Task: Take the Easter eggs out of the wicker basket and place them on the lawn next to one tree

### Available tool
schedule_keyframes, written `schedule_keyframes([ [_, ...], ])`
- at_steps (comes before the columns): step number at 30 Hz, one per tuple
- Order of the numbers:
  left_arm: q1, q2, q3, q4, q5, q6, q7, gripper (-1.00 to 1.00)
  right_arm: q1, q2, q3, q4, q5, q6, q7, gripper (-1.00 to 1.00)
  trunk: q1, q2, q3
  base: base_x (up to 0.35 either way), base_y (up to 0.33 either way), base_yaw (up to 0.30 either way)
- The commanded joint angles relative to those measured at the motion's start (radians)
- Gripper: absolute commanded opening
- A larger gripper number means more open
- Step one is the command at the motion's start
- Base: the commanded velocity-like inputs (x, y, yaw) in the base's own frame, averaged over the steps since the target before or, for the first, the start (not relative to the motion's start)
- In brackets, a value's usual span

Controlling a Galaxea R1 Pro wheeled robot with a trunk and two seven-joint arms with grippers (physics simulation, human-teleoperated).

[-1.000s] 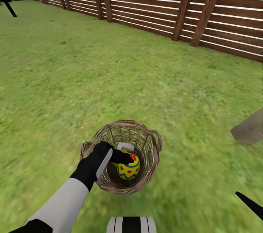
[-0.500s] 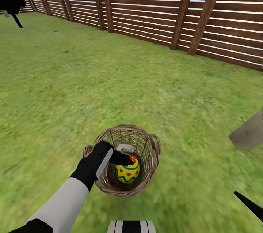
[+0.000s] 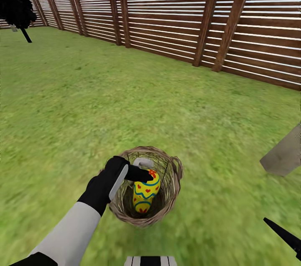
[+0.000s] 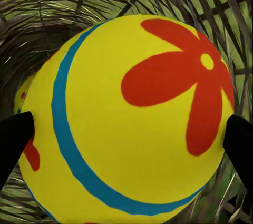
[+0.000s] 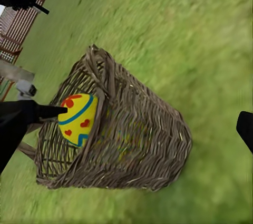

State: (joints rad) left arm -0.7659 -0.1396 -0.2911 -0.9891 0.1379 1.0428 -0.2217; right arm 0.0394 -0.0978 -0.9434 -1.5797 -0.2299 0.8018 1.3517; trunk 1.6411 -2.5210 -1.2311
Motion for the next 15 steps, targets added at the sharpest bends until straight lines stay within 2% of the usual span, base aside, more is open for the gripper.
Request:
schedule_keyframes([
  [1,-0.001,0.0,-0.001,0.0,0.006,0.004,0.004,-1.0,0.0,-0.001,0.0,0.0,-0.005,0.008,0.0,1.0,-0.001,0.0,0.003,-0.012,0.001,0.0],
  [4,-0.001,0.0,-0.001,-0.001,0.006,0.004,0.004,-1.0,0.0,-0.003,0.0,0.0,-0.005,0.009,-0.001,1.0,-0.002,0.001,0.015,-0.006,0.0,0.0],
  [8,-0.001,0.0,-0.001,-0.002,0.006,0.004,0.004,-1.0,0.0,-0.002,0.0,0.0,-0.005,0.01,0.0,1.0,-0.004,0.002,0.03,-0.159,0.017,0.0],
  [15,0.0,0.0,0.0,-0.031,0.006,0.004,0.005,-1.0,0.0,-0.004,0.001,0.0,-0.005,0.01,-0.001,1.0,-0.007,0.003,0.057,-0.017,0.002,0.0],
])
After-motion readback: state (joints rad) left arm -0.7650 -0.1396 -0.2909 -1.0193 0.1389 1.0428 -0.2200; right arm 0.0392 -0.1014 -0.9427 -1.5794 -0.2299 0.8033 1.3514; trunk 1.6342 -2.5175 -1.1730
